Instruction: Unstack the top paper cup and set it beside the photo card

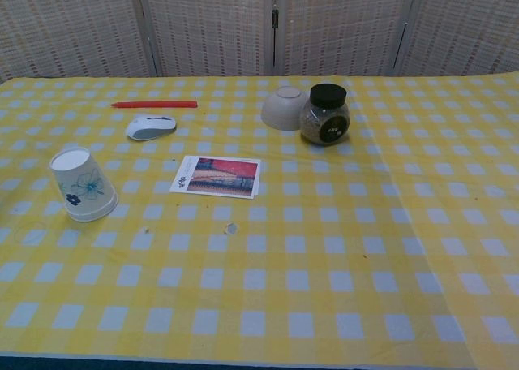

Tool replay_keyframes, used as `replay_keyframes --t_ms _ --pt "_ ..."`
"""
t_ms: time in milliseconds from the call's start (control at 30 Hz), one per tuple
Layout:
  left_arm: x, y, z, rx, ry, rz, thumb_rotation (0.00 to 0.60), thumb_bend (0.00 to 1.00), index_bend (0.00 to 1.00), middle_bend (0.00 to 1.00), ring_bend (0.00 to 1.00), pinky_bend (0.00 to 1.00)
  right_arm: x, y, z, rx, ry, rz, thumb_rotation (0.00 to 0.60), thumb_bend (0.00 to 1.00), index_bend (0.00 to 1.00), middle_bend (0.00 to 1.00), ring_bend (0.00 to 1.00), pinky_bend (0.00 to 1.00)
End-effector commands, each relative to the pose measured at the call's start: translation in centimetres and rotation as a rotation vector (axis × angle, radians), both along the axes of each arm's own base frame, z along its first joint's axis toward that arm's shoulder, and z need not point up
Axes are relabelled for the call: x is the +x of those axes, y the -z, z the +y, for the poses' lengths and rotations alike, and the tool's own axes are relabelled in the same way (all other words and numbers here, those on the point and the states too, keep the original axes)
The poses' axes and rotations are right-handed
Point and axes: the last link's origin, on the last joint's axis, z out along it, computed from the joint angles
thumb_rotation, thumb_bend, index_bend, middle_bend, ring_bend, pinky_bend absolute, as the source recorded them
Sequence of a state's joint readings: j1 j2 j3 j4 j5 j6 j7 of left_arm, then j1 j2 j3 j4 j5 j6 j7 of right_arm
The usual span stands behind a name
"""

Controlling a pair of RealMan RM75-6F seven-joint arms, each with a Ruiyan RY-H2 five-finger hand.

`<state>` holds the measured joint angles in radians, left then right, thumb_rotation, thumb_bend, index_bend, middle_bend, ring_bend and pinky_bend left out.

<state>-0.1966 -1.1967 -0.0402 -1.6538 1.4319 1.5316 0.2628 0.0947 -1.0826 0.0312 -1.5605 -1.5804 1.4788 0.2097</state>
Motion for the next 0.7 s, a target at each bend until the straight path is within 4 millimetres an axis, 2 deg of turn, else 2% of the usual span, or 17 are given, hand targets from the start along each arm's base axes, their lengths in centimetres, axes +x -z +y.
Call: replay_keyframes --t_ms 33,167,300,500,700 --pt "-0.3 0.2 -0.3 -0.022 -0.021 -0.003 0.6 0.44 0.07 0.05 0.04 0.04 0.0 0.1 0.0 0.002 -0.002 -0.003 0.6 0.28 0.0 0.0 0.1 0.0" --pt "-0.7 0.2 -0.3 -0.025 -0.038 0.0 0.6 0.44 0.08 0.05 0.05 0.04 0.0 0.1 -0.1 0.004 -0.004 -0.002 0.6 0.28 0.0 0.0 0.1 0.0" --pt "-0.2 0.2 0.6 -0.054 -0.025 -0.007 0.6 0.44 0.1 0.05 0.06 0.04 0.3 -0.2 0.0 -0.007 -0.015 0.004 0.6 0.28 0.0 0.0 0.1 0.0" --pt "1.7 0.5 3.7 -0.174 0.04 -0.036 0.6 0.43 0.11 0.05 0.06 0.04 0.8 -0.8 0.0 -0.029 -0.032 0.02 0.6 0.28 0.0 0.0 0.1 0.0" --pt "3.4 1.6 7.1 -0.342 0.079 -0.018 0.6 0.44 0.12 0.05 0.05 0.02 1.2 -0.5 0.1 -0.02 -0.038 0.028 0.6 0.28 0.0 0.0 0.1 0.0"
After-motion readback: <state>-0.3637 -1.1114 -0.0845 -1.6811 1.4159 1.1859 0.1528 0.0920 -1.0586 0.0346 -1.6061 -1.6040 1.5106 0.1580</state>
